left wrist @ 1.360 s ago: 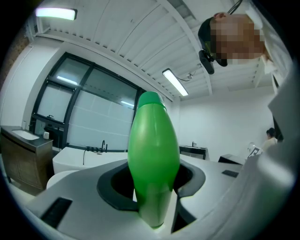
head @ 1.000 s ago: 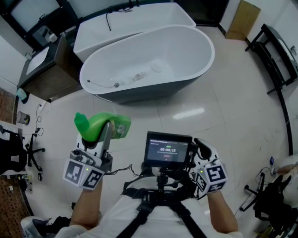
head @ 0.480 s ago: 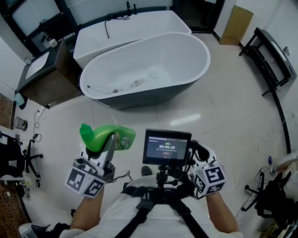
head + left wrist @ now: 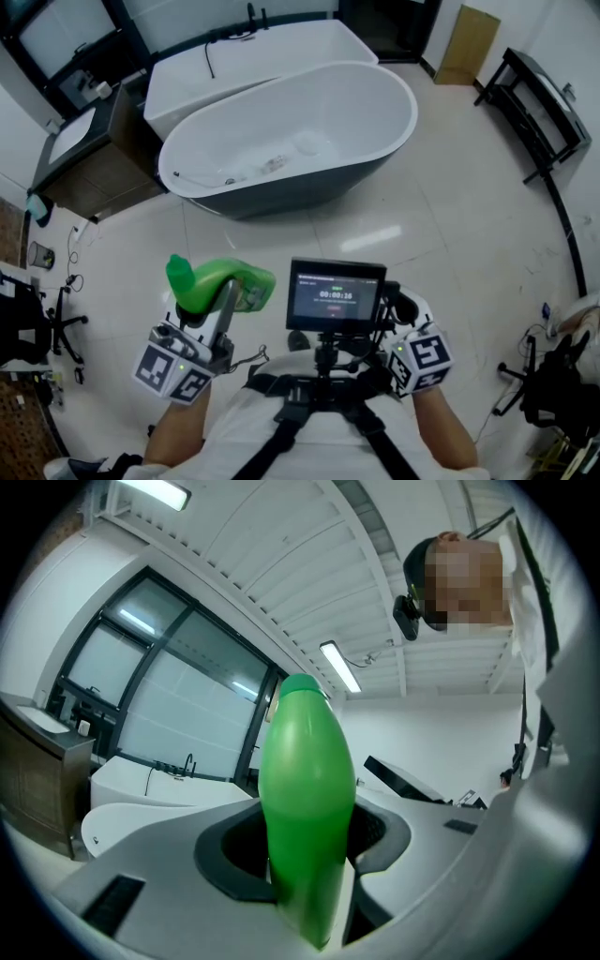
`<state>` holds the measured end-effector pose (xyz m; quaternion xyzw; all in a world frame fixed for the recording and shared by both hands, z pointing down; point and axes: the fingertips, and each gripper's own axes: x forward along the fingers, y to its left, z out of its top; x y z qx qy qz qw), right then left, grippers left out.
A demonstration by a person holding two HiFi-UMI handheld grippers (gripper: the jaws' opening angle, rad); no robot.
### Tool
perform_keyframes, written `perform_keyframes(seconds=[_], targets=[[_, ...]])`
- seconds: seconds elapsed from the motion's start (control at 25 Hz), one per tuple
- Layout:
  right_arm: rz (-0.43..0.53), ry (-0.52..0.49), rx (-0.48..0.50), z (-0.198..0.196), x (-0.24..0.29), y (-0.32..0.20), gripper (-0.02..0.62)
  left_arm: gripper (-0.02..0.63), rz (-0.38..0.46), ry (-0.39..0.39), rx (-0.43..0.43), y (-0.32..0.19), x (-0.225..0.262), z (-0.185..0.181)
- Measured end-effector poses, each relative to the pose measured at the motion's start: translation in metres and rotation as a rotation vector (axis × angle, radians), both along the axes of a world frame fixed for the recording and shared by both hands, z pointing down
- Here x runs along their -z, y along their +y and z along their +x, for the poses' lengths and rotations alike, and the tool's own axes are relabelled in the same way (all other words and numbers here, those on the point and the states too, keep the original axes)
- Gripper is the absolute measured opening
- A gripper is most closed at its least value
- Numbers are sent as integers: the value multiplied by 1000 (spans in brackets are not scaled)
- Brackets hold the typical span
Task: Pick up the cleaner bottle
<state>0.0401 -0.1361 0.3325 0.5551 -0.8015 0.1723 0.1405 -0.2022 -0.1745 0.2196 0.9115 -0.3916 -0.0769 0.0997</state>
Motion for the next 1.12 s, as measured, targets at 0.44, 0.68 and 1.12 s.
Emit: perform_keyframes(seconds=[0.44, 0.68, 1.12], targets=[[35, -16, -22, -2, 8, 31, 77, 164, -29, -45, -58, 41, -16, 15], [39, -33, -41, 12, 19, 32, 77, 164, -56, -68, -86, 45, -18, 27], [16, -8, -6, 24, 29, 26, 75, 164, -79, -81, -30, 45, -13, 29]])
